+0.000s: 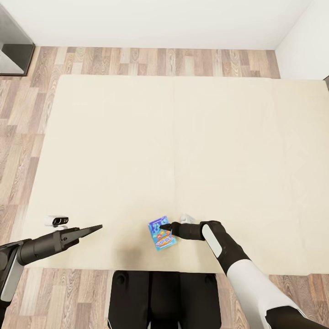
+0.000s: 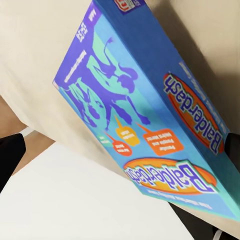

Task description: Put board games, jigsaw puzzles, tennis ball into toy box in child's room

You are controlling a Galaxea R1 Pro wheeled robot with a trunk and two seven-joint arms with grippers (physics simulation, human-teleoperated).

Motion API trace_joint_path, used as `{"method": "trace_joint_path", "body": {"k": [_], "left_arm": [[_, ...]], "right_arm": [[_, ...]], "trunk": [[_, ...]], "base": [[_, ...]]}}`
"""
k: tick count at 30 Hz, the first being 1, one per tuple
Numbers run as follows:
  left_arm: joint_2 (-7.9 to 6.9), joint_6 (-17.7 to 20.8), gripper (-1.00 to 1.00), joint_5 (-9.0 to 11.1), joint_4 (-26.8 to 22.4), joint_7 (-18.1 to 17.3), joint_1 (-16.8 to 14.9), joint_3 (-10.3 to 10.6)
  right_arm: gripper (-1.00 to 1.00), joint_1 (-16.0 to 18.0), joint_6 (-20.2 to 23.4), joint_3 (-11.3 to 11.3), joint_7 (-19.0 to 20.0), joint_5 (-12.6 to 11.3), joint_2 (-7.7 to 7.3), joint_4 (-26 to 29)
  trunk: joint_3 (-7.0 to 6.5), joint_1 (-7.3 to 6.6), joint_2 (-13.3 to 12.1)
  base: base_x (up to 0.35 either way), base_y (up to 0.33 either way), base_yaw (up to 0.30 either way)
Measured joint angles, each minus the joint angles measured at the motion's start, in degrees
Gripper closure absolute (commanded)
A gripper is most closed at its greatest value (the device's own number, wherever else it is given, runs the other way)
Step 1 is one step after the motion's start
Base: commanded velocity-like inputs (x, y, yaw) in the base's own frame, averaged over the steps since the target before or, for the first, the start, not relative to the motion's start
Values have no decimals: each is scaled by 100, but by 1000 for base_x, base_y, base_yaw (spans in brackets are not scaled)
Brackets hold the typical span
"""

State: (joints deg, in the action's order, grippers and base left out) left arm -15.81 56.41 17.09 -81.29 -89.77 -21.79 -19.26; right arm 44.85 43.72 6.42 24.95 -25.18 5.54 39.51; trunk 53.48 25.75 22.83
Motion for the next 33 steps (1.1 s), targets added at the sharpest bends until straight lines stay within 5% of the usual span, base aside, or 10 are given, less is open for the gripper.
{"method": "trace_joint_path", "body": {"k": [33], "left_arm": [[0, 2, -100, 0, 0, 0, 0, -6]], "right_arm": [[-100, -1, -1, 1, 18, 2, 0, -1]], "trunk": [[0, 0, 0]], "base": [[0, 42, 0]]}}
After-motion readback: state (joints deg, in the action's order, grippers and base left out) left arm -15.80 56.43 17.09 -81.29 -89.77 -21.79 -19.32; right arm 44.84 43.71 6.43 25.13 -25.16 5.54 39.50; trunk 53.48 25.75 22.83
